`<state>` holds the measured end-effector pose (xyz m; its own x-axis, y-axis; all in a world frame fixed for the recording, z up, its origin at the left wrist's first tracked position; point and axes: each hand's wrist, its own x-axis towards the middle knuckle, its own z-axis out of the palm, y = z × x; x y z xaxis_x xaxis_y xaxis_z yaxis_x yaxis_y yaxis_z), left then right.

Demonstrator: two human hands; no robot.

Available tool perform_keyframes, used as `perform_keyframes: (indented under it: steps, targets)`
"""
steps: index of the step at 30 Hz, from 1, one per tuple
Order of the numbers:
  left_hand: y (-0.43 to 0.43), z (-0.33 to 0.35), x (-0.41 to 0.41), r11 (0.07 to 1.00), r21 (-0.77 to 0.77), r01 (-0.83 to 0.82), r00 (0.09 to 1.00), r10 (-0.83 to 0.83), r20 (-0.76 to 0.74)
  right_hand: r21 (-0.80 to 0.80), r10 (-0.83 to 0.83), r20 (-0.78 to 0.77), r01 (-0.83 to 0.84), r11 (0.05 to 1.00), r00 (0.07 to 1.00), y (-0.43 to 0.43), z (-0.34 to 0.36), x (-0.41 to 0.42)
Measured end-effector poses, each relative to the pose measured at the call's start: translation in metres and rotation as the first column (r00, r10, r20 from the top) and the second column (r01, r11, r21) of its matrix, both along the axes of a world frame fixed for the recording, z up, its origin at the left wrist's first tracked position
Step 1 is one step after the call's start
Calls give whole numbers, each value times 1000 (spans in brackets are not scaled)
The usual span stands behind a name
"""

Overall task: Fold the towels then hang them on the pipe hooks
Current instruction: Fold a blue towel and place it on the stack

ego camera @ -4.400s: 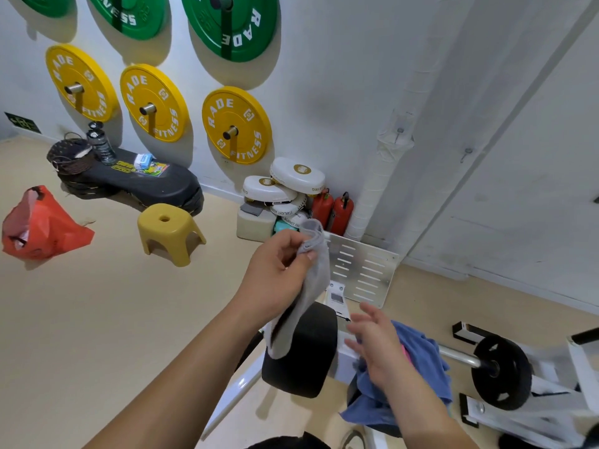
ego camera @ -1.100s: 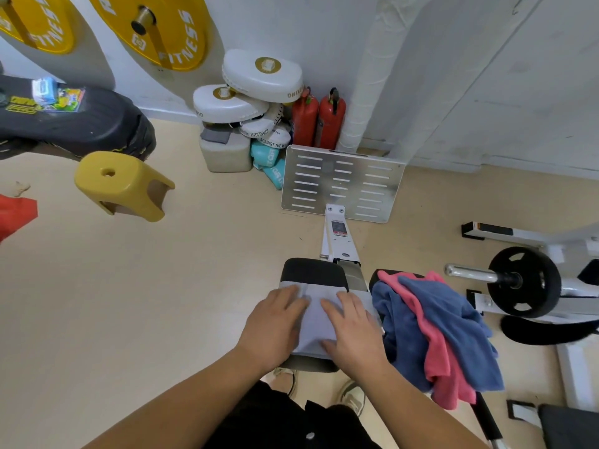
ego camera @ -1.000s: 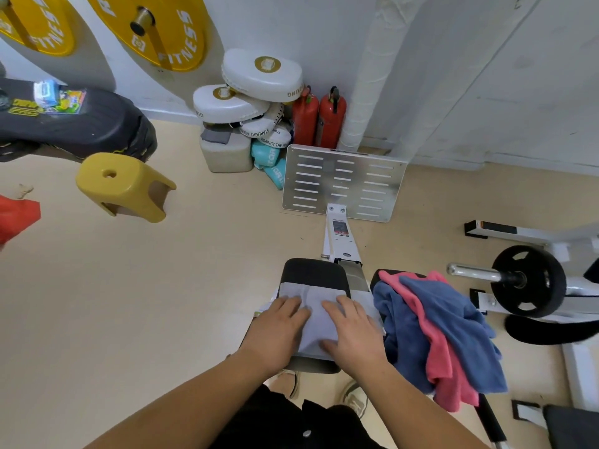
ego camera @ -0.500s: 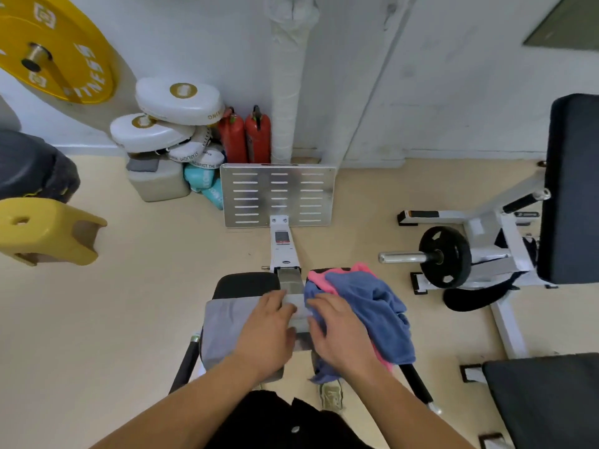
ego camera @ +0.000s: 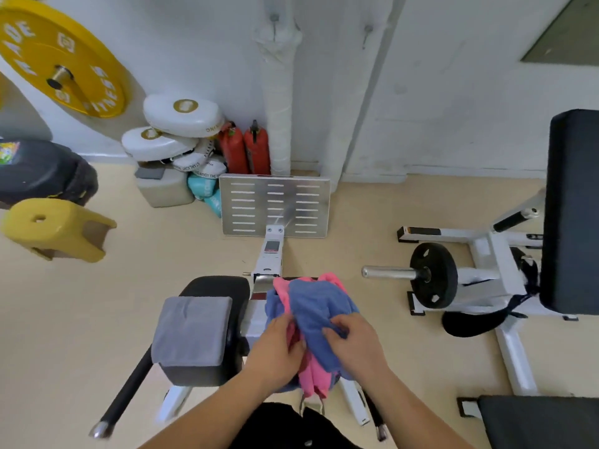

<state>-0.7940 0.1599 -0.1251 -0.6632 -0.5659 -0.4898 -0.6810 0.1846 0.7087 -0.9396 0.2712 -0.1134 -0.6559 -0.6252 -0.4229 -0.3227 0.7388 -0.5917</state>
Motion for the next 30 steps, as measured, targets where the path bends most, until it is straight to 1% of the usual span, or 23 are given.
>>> perform_keyframes:
  steps: [2, 3, 5, 6, 7, 10, 12, 14, 15, 18, 21, 23, 25, 27, 29, 30]
  targets:
    - [4, 8, 5, 998, -3, -66, 998, 66, -3, -124, -41, 10, 42, 991, 999, -3, 17, -1]
    - [6, 11, 6, 995, -13, -102, 995, 102, -4, -181, -81, 49, 88, 980, 996, -5, 27, -3]
    - [11, 19, 5, 984, -23, -175, 984, 174, -27, -276, -155, 220, 214, 937, 963, -7, 52, -8]
    - [13, 23, 5, 979, -22, -204, 978, 203, -37, -324, -156, 292, 251, 912, 944, -7, 65, -12]
    - [15, 28, 4, 974, -26, -223, 974, 221, -53, -377, -140, 330, 267, 887, 934, -7, 78, -16]
    - [20, 44, 1, 963, -39, -267, 960, 262, -101, -488, -98, 375, 286, 824, 922, -1, 117, -25]
    - [23, 56, -3, 958, -19, -287, 944, 280, -174, -543, -109, 387, 322, 776, 916, 4, 139, -29]
    - [29, 79, -12, 955, 17, -297, 913, 289, -289, -583, -129, 387, 351, 733, 913, 6, 159, -30]
    - [33, 94, -18, 956, 11, -294, 890, 278, -361, -596, -144, 383, 363, 716, 913, 6, 167, -30]
    - [47, 137, -35, 956, -56, -287, 831, 220, -512, -606, -187, 421, 429, 670, 888, 9, 186, -29]
    - [57, 174, -48, 959, -103, -265, 799, 159, -580, -596, -186, 488, 482, 642, 853, 17, 201, -27]
    - [64, 197, -55, 961, -119, -251, 767, 122, -630, -609, -129, 496, 450, 653, 859, 24, 210, -25]
    - [69, 216, -62, 955, -126, -267, 739, 120, -663, -637, -23, 532, 418, 648, 846, 32, 213, -25]
    - [71, 227, -67, 938, -78, -339, 711, 201, -674, -675, 111, 545, 357, 646, 831, 43, 215, -28]
    - [70, 237, -70, 906, 29, -422, 656, 327, -680, -730, 247, 475, 221, 646, 845, 55, 218, -33]
    - [69, 243, -71, 893, 82, -443, 627, 374, -684, -738, 278, 442, 170, 653, 853, 60, 218, -35]
